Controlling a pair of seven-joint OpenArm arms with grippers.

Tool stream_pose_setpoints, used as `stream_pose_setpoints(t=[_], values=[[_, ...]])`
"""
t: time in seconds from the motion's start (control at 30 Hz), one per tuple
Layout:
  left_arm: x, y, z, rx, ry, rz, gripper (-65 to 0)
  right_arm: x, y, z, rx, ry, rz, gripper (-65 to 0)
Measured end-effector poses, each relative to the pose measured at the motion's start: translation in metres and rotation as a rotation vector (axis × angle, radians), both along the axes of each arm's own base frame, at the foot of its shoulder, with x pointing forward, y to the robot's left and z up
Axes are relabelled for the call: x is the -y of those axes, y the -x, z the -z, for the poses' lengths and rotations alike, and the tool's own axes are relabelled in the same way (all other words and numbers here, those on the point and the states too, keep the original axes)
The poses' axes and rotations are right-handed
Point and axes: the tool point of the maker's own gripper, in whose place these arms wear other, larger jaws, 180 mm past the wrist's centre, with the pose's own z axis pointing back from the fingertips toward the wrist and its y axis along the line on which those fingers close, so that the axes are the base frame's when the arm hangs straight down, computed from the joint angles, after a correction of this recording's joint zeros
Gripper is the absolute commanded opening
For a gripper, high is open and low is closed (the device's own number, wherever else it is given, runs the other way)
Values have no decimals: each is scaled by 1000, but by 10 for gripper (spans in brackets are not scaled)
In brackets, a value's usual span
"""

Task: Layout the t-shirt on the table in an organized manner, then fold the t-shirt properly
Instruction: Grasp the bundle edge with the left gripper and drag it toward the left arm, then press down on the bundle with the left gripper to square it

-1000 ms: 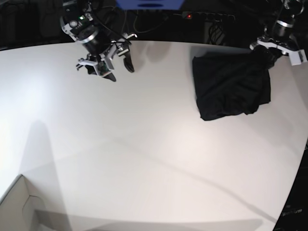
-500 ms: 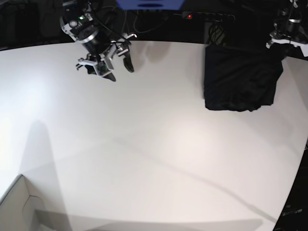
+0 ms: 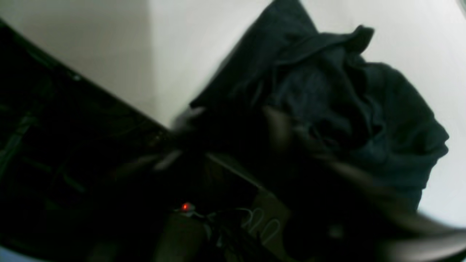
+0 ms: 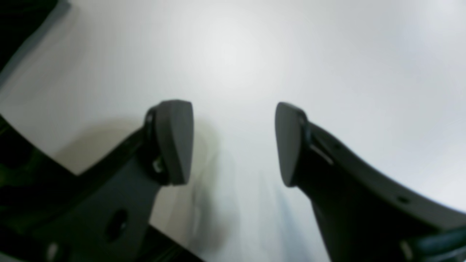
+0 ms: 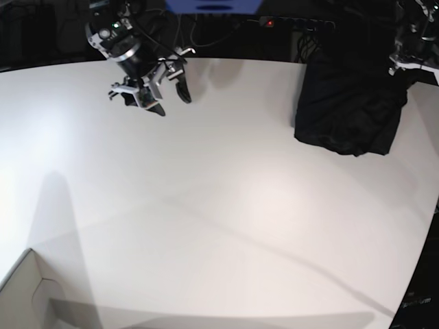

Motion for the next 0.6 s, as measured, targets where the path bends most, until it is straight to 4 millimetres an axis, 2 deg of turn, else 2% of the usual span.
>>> stream_pose_setpoints(t=[0.07,0.13,0.3,0.37,0.6], values=[[0,2,1,-3,0,3,-293,0,0,0,0,0,0,-287],[0,2,-3,-6,-10,5,-294,0,0,0,0,-1,0,-287],[-22,8,-35,43,-109,-50,-294,0,0,0,1,0,0,-287],[-21,1,-45,54,-132,-33,-294,0,0,0,1,0,0,-287],[0,-45,-74,103,-141,47,-294,0,-3,-2,8,0,0,-287]])
